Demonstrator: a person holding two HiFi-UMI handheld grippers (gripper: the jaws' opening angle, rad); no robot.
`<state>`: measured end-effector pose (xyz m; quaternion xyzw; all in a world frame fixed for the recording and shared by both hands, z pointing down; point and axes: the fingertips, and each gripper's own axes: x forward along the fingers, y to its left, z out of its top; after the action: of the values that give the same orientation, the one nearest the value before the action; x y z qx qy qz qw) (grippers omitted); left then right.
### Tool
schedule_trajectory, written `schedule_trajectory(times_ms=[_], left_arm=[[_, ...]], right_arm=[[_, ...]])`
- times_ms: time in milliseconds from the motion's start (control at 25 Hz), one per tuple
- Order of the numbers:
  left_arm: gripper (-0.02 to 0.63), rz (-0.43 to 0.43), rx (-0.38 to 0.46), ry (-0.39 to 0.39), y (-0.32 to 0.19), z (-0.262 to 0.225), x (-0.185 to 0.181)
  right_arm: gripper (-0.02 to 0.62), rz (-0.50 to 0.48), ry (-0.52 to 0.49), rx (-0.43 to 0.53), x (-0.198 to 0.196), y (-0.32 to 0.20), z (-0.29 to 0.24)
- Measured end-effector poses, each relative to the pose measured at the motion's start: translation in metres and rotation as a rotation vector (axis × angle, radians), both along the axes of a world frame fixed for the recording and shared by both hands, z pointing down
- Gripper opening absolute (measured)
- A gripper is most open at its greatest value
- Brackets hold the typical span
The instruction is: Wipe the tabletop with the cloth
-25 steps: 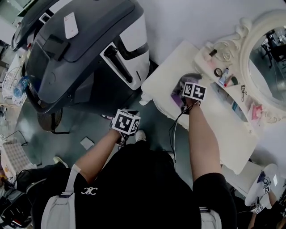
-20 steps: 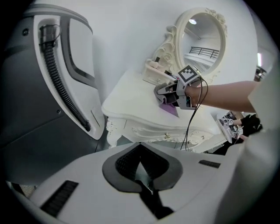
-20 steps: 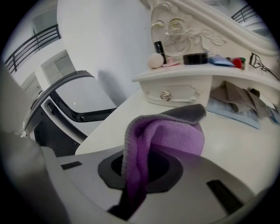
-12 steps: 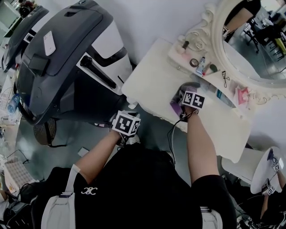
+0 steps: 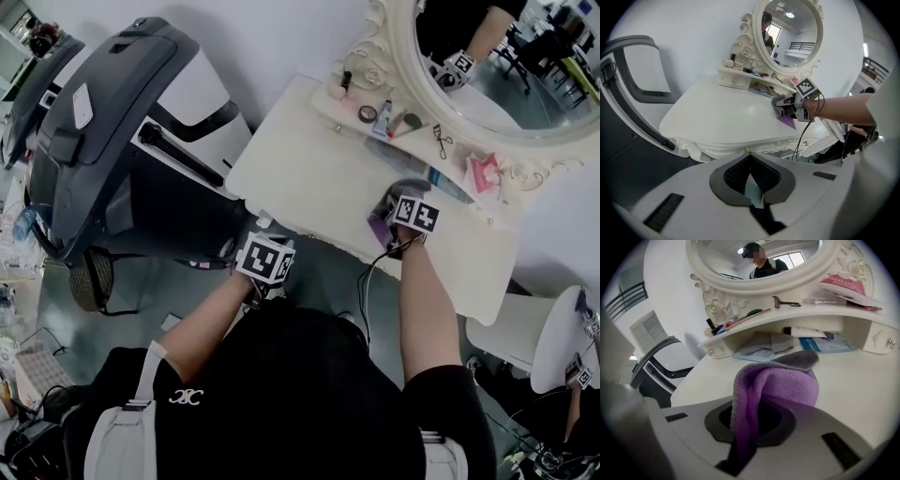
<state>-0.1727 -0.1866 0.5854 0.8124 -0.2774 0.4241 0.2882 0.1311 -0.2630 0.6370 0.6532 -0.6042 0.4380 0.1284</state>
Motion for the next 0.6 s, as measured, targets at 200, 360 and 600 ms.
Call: schedule_trajectory(times_ms=[200, 360, 600], left_arm=[[0.004, 0.018, 0.016, -0.009, 0.02, -0.002, 0.037], [0.005, 0.039, 0.016, -0.013, 0.046, -0.002, 0.069], [0.003, 0.053, 0.014, -0.035, 0.079, 0.002, 0.098]], right_arm=[[0.041, 0.056, 0.011, 0.0, 0.059, 0.04, 0.002], [0.041, 0.103, 0.013, -0.003, 0.113, 0.077, 0.005], [0.041, 0.191, 0.041, -0.014, 0.2, 0.139, 0.007]])
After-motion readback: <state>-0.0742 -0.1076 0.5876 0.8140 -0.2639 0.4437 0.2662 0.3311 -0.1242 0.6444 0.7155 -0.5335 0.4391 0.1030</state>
